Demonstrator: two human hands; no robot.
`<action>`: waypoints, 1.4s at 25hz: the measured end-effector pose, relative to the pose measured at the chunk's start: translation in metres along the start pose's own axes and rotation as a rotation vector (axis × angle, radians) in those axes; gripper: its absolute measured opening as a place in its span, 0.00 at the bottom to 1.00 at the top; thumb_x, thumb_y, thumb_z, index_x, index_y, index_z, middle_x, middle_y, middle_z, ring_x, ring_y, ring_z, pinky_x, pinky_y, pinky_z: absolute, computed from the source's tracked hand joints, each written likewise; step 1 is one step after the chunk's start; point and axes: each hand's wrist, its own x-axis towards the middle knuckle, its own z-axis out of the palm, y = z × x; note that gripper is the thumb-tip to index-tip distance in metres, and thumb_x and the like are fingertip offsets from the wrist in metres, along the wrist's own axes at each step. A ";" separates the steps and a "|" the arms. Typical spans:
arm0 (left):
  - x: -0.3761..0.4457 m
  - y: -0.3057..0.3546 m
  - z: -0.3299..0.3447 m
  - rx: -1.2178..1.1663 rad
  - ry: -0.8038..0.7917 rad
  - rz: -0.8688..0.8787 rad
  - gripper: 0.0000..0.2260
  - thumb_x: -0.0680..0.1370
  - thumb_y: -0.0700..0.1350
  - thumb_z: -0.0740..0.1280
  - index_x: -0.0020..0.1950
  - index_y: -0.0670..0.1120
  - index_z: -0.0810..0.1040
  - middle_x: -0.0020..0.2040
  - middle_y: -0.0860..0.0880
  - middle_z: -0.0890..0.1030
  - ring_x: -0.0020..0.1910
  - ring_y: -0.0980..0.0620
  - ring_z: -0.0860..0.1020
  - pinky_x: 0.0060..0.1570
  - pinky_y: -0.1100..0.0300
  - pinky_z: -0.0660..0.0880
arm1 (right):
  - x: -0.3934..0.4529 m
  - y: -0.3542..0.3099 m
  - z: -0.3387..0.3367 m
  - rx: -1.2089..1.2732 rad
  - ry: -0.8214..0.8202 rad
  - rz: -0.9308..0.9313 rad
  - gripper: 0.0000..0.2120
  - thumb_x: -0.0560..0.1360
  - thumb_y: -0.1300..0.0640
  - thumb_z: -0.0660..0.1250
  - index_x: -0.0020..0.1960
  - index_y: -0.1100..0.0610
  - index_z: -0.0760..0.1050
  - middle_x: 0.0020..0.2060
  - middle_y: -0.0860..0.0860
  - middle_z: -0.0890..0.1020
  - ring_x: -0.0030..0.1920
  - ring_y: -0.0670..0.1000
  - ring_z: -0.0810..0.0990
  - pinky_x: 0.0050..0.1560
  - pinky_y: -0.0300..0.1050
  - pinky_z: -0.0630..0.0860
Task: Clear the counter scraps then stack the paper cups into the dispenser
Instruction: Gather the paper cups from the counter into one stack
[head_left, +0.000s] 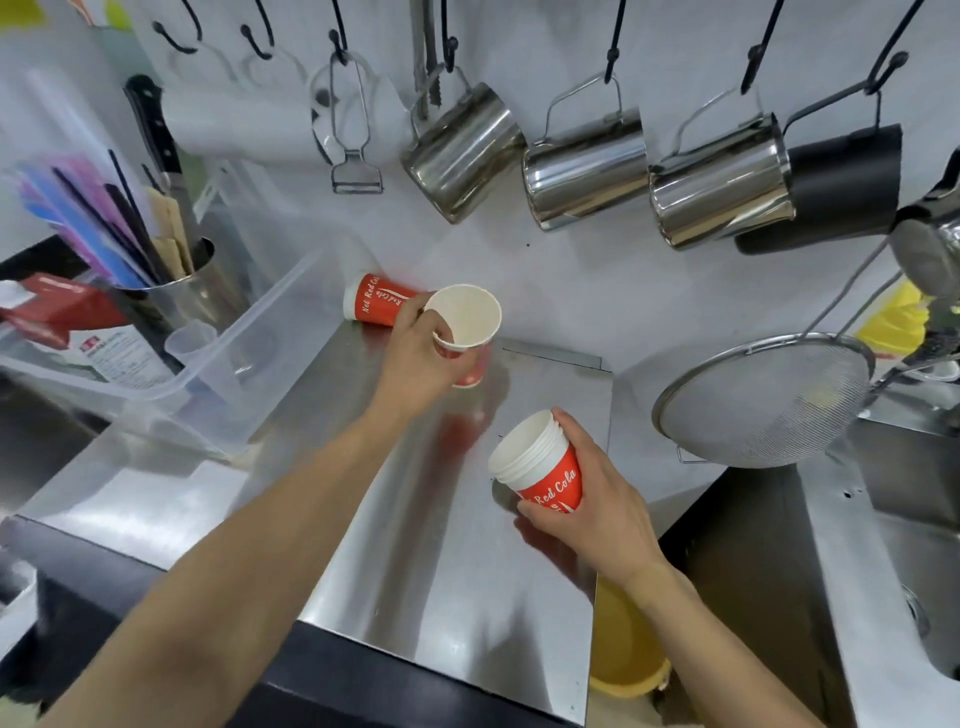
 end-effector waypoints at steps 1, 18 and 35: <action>-0.013 0.003 -0.010 -0.100 0.045 -0.071 0.15 0.66 0.51 0.78 0.38 0.48 0.72 0.65 0.47 0.75 0.59 0.55 0.75 0.54 0.58 0.75 | -0.001 -0.002 0.001 -0.008 -0.005 -0.009 0.44 0.61 0.24 0.65 0.70 0.24 0.45 0.66 0.40 0.72 0.54 0.45 0.74 0.52 0.43 0.77; -0.169 0.020 -0.104 -0.635 -0.302 -0.389 0.36 0.68 0.62 0.71 0.74 0.65 0.61 0.67 0.58 0.72 0.65 0.59 0.75 0.55 0.63 0.77 | -0.028 -0.044 0.022 -0.108 -0.161 -0.253 0.46 0.63 0.30 0.73 0.68 0.22 0.45 0.60 0.32 0.66 0.54 0.43 0.75 0.51 0.34 0.73; -0.180 0.006 -0.096 -0.614 -0.534 -0.486 0.34 0.65 0.55 0.77 0.70 0.58 0.70 0.68 0.54 0.73 0.66 0.60 0.74 0.62 0.60 0.75 | -0.022 -0.057 0.047 -0.122 -0.186 -0.296 0.47 0.61 0.27 0.70 0.71 0.24 0.46 0.59 0.33 0.69 0.52 0.43 0.75 0.44 0.29 0.70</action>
